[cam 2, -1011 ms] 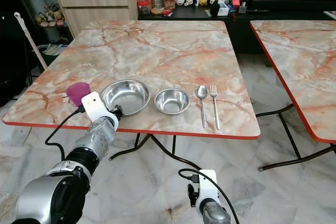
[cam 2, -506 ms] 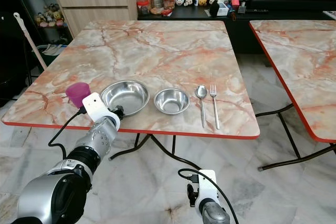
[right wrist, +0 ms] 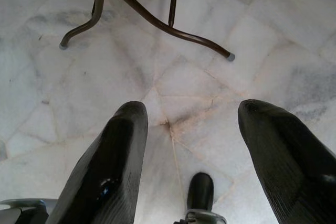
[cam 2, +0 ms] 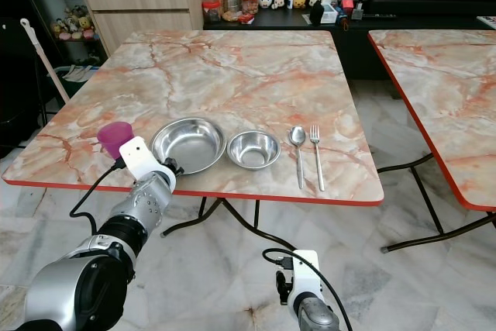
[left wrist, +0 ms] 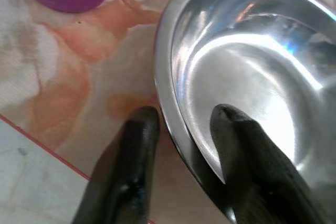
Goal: Setting the table
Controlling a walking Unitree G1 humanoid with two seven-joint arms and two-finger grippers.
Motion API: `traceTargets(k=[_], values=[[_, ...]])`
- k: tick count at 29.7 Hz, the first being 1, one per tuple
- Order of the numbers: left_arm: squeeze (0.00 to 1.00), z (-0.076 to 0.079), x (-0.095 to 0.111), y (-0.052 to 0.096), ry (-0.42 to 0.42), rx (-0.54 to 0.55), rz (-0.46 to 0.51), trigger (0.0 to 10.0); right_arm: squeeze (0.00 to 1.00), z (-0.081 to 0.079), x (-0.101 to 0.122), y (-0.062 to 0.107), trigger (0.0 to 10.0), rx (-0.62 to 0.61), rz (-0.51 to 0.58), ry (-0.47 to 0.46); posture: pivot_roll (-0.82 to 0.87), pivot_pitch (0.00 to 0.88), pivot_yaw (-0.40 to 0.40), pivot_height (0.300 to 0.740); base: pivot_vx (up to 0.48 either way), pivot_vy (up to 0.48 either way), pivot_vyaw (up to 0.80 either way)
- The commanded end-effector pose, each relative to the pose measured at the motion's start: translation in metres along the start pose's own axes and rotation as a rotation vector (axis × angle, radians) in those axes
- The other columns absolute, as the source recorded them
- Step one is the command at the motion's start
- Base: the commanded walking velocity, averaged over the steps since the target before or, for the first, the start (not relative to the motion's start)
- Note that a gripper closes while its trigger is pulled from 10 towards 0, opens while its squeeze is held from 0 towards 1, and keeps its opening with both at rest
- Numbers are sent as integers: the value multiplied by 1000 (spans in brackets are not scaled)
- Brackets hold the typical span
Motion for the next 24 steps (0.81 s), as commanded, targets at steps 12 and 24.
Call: traceTargets(k=[12,24], values=[[0,-14,4,0,-5,72,21,0,0,-6,4,-1,10000,16,4,-5,18,0,40,728,0,0,0],[0,-25,-4,4,98,67,55,0,0,-6,6,-2,10000,17,10,-4,19,0,29,728,0,0,0]])
Point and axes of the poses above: a point about 5 cm out from each wrist's last joint towards the gripper, its own y axis pointing back from the gripper into the wrist, its own x axis along the axis of the wrist's last joint, z = x × y, the point moved 4 cm from there along -y, pointing out of the wrist towards the gripper, and after that the axes turned 1 degree about y, right-handed, at the moved point
